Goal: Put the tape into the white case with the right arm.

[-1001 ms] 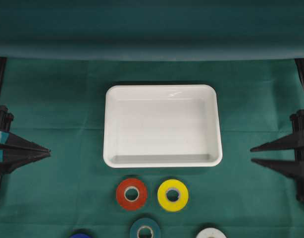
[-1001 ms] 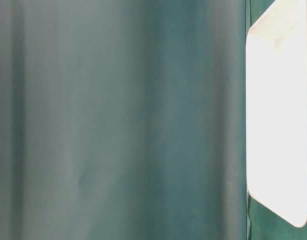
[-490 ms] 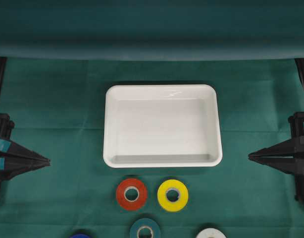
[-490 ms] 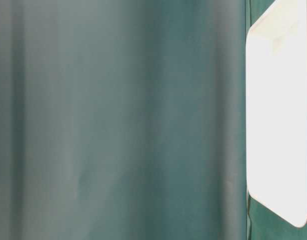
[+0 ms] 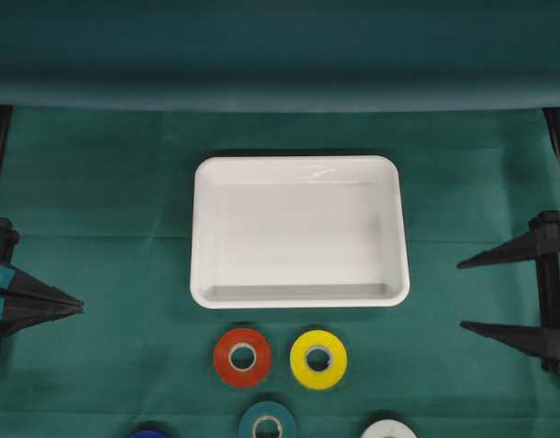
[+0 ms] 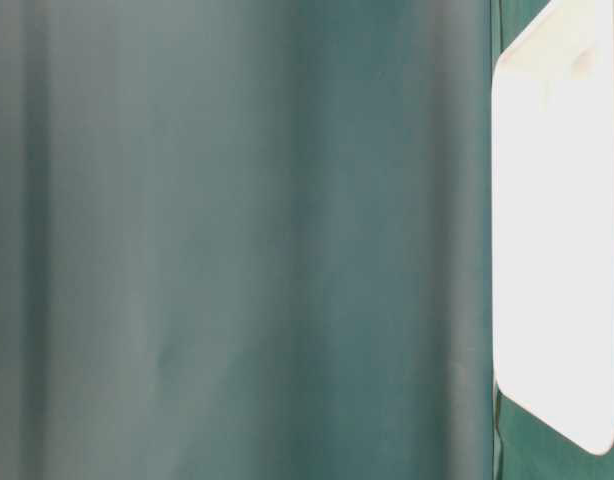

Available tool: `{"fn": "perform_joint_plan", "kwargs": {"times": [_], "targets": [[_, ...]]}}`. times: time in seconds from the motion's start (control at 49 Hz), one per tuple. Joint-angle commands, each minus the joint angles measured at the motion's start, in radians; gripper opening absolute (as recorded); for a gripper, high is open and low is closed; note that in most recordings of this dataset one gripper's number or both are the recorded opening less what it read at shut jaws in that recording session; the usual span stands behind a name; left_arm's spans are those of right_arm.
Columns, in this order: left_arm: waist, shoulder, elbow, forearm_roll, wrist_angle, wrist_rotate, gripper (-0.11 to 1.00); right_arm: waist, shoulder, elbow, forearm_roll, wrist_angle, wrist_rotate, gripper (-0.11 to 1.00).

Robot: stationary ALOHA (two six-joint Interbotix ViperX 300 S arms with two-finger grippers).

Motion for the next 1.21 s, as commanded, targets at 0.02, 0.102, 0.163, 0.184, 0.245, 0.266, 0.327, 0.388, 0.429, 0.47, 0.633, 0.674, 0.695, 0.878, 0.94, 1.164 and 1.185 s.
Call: {"fn": "perform_joint_plan", "kwargs": {"times": [0.02,0.102,0.163,0.184,0.245,0.266,0.327,0.388,0.429,0.47,0.633,0.674,0.695,0.878,0.94,1.164,1.185], "targets": [[-0.002,-0.034,0.008,-0.002,0.046,0.005,0.0,0.0,-0.005,-0.009,-0.002,-0.005,0.002,0.72],[-0.003,-0.075,0.026,-0.003,0.078,0.005,0.0,0.0,-0.009,-0.008,0.0,-0.005,0.002,0.79],[-0.003,-0.107,0.041,-0.003,0.098,0.003,0.0,0.0,-0.009,-0.006,-0.002,-0.003,0.002,0.79],[-0.002,-0.115,0.048,-0.002,0.107,0.003,0.0,0.0,-0.009,-0.006,-0.002,-0.003,0.002,0.79],[-0.003,-0.138,0.063,-0.002,0.133,0.003,0.0,0.0,-0.006,-0.006,-0.002,-0.003,0.002,0.79],[-0.003,-0.146,0.067,-0.002,0.143,0.003,0.0,0.0,-0.005,-0.005,-0.002,0.0,0.002,0.79],[-0.003,-0.156,0.081,-0.002,0.176,0.003,0.0,0.0,-0.005,-0.003,-0.002,0.012,0.002,0.78],[-0.003,-0.158,0.091,-0.002,0.215,0.002,0.0,0.0,0.002,0.0,-0.002,0.041,0.002,0.78],[-0.003,-0.155,0.095,-0.003,0.245,0.0,0.0,0.0,0.008,0.0,-0.002,0.067,0.002,0.78],[-0.002,-0.152,0.097,-0.002,0.265,-0.002,0.0,0.0,0.014,0.0,-0.002,0.098,0.002,0.78],[-0.003,-0.152,0.1,-0.002,0.284,0.0,0.0,0.0,0.046,0.0,0.0,0.224,0.015,0.77],[-0.003,-0.153,0.1,-0.002,0.284,0.0,0.0,0.0,0.052,-0.002,0.0,0.245,0.02,0.75],[-0.002,-0.153,0.1,-0.002,0.284,0.0,0.0,0.0,0.055,-0.002,0.0,0.255,0.023,0.75],[-0.003,-0.153,0.109,-0.002,0.284,0.0,0.0,0.0,0.058,0.0,-0.002,0.304,0.028,0.65],[-0.003,-0.155,0.112,-0.002,0.284,0.0,0.0,0.0,0.058,0.003,-0.002,0.307,0.028,0.65],[0.003,-0.172,0.132,-0.002,0.284,0.002,0.0,0.0,0.055,0.014,-0.002,0.302,0.026,0.65],[0.003,-0.172,0.132,-0.002,0.282,0.002,0.0,0.0,0.057,0.015,-0.002,0.304,0.026,0.65]]}}
